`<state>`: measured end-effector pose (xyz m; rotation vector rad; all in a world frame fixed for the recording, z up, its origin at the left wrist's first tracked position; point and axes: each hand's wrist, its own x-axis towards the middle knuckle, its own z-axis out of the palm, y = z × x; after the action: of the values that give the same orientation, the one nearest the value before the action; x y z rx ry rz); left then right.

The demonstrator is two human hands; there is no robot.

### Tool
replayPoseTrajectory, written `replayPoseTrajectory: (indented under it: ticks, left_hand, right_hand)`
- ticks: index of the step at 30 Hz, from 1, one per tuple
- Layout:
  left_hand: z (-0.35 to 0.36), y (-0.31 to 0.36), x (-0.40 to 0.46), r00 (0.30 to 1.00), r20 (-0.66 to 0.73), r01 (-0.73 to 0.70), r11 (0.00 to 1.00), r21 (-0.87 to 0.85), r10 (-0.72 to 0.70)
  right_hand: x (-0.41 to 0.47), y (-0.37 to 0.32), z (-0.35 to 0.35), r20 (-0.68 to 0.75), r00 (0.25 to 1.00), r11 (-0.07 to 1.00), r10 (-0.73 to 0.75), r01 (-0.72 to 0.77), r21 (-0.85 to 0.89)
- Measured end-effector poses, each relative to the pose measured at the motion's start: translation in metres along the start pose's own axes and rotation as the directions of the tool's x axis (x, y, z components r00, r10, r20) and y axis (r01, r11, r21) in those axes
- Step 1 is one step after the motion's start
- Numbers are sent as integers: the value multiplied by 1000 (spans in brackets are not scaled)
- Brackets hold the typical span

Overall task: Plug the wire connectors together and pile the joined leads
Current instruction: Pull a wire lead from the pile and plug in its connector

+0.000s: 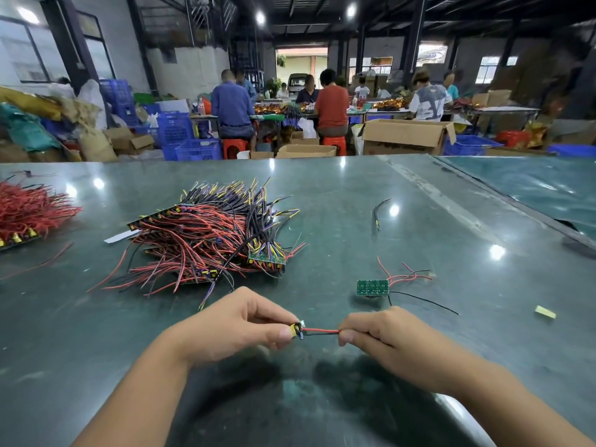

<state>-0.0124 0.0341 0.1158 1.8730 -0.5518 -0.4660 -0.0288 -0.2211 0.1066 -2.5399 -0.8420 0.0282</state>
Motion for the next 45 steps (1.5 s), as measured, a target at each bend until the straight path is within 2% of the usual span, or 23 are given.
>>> replayPoseTrajectory:
  ticks: [3, 8, 12, 15, 17, 20, 22, 25, 27, 28, 29, 30, 32, 34, 36, 38, 42, 45]
  left_hand:
    - [2, 0, 1, 1000, 10, 1, 1000, -12, -1]
    - [8, -4, 5, 999, -37, 1, 1000, 2, -1]
    - [22, -4, 12, 993, -118, -23, 996, -82, 13]
    - [21, -9, 16, 948, -317, -52, 995, -87, 22]
    - [18, -12, 18, 900, -433, -91, 994, -64, 54]
    - [15, -18, 22, 857, -510, -121, 991, -59, 74]
    - [14, -21, 24, 848, -525, -118, 992, -50, 75]
    - [14, -25, 25, 850, -521, -117, 992, -52, 74]
    - [13, -27, 26, 851, -520, -121, 991, -65, 70]
    - [13, -27, 26, 851, -521, -122, 990, -68, 69]
    - [14, -26, 26, 851, -521, -123, 990, -70, 69]
    - [14, -26, 26, 850, -521, -124, 990, -68, 70]
    - [16, -25, 25, 851, -519, -123, 991, -56, 76]
    - [19, -23, 25, 854, -513, -120, 992, -40, 83]
    - [23, -21, 25, 863, -497, -117, 993, -32, 86]
    - [27, -19, 25, 875, -476, -114, 993, -30, 87]
    - [36, -17, 28, 896, -435, -101, 995, -15, 84]
    - [46, -16, 33, 891, -444, -94, 995, 34, 99]
  right_hand:
    - [0, 2, -1, 23, 1000, 999, 3, -2, -38]
    - [-4, -6, 3, -47, 999, 945, -12, -4, -327]
    - [1, -20, 8, -54, 999, 970, 1, -14, -243]
    - [-3, -4, -5, -180, 966, 973, 187, -208, -105]
    - [-6, 20, -24, -369, 862, 931, 347, -364, 25]
    - [-9, 75, -66, -613, 572, 779, 545, -615, 119]
    - [-16, 110, -91, -641, 449, 664, 622, -737, 129]
    - [-28, 151, -106, -566, 355, 501, 744, -857, 120]
    - [-31, 157, -103, -501, 302, 347, 811, -938, -3]
    - [-29, 153, -100, -505, 299, 300, 810, -950, -81]
    - [-25, 147, -95, -535, 338, 311, 774, -940, -144]
    - [-18, 138, -89, -568, 413, 381, 712, -907, -181]
    - [1, 109, -71, -575, 564, 594, 593, -788, -160]
    - [18, 71, -50, -492, 648, 739, 581, -674, -15]
    - [27, 41, -26, -380, 695, 777, 610, -618, 117]
    - [27, 26, -7, -341, 722, 793, 602, -591, 149]
    - [20, 20, 9, -387, 733, 829, 559, -503, 246]
    - [20, 15, 11, -439, 759, 871, 481, -359, 335]
